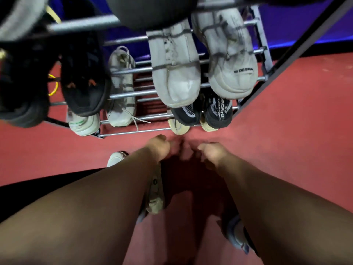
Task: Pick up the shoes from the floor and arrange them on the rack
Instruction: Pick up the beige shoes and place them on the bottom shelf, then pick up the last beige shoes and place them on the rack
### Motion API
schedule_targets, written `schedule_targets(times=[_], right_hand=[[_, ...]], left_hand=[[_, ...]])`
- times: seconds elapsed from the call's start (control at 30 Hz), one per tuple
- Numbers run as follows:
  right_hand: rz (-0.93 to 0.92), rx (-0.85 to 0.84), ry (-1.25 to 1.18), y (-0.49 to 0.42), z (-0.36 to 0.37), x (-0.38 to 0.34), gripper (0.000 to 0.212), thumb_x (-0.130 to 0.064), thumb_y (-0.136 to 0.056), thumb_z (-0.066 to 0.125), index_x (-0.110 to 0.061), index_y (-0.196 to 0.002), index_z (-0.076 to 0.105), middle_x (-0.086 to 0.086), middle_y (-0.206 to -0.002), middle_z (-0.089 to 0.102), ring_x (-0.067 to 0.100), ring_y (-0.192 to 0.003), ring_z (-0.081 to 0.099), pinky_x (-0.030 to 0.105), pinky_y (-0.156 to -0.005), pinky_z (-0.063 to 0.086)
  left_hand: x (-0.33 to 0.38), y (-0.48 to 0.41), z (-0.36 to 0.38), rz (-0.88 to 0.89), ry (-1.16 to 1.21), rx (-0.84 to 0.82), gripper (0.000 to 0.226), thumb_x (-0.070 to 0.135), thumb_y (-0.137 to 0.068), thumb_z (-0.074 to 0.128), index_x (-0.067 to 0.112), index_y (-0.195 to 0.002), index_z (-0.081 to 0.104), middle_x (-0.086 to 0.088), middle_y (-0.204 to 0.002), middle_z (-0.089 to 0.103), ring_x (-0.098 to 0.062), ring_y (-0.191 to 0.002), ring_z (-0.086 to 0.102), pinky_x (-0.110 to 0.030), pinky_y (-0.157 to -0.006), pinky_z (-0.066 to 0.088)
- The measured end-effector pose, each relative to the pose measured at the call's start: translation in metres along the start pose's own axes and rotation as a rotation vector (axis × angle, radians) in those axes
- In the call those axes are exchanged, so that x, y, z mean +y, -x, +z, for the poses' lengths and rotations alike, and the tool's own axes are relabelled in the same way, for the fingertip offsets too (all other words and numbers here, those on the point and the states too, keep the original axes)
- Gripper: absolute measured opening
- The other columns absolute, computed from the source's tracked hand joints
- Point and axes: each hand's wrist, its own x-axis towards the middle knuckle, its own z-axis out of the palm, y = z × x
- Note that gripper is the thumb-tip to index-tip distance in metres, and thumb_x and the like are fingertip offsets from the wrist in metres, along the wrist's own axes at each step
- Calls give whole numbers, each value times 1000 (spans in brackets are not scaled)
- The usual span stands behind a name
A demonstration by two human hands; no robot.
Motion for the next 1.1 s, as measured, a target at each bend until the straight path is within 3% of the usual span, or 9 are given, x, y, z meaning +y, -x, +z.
schedule_targets(times=[0.13,0.23,0.3,0.43,0.57,0.63,0.7,0.93,1.1], right_hand=[[-215,-13,501,58,-7,-12,24,-38,-87,73,-22,-103,65,0,-102,71,23,-89,66,30,-80,50],[-298,16,734,117,-11,-21,41,-43,-92,68,-14,-121,63,8,-123,68,28,-110,63,27,-84,43],[-293,25,770,159,-7,-28,38,-39,-94,67,-15,-124,65,11,-128,66,26,-108,61,27,-84,41],[-426,45,892,227,13,-49,17,-34,-92,61,-19,-101,61,10,-106,66,27,-103,63,28,-79,42],[-576,99,948,286,32,-48,40,-35,-87,61,-18,-122,68,7,-124,69,26,-116,63,29,-95,49],[-578,86,993,302,37,-46,20,-30,-84,61,-17,-96,69,8,-103,71,27,-96,66,29,-78,50],[-602,79,1006,312,47,-52,13,-25,-82,59,-14,-74,59,9,-82,65,28,-78,61,30,-65,46],[-801,-97,917,328,117,-81,25,-22,-82,64,2,-87,68,18,-86,72,30,-78,63,42,-75,55],[-830,-177,1041,318,175,-89,21,-25,-85,63,-13,-71,53,13,-81,58,30,-79,57,30,-59,38]], left_hand=[[-11,46,-41,172,-528,-5,62,39,-93,57,21,-150,40,-2,-155,42,-25,-137,45,-29,-109,37],[-15,94,-69,250,-689,72,60,36,-96,54,19,-152,39,-9,-156,40,-29,-139,43,-33,-110,36],[-22,130,-85,311,-737,143,57,33,-96,54,16,-149,44,-12,-151,46,-30,-136,46,-31,-106,39],[-39,189,-104,369,-622,242,59,34,-87,57,19,-144,50,-13,-144,51,-29,-130,51,-33,-106,43],[-54,239,-107,441,-481,273,61,33,-84,60,18,-143,51,-11,-145,51,-25,-132,49,-31,-109,40],[-65,256,-105,434,-448,291,60,31,-86,61,19,-144,50,-10,-146,50,-26,-131,50,-31,-108,41],[-78,267,-107,402,-443,319,60,32,-87,61,22,-145,48,-10,-147,47,-27,-129,51,-32,-106,42],[-125,295,-146,192,-414,469,60,28,-90,58,18,-147,45,-18,-143,47,-33,-131,46,-33,-106,38],[-190,299,-170,10,-297,519,61,29,-93,53,20,-152,39,-15,-147,41,-32,-134,44,-32,-108,33]])
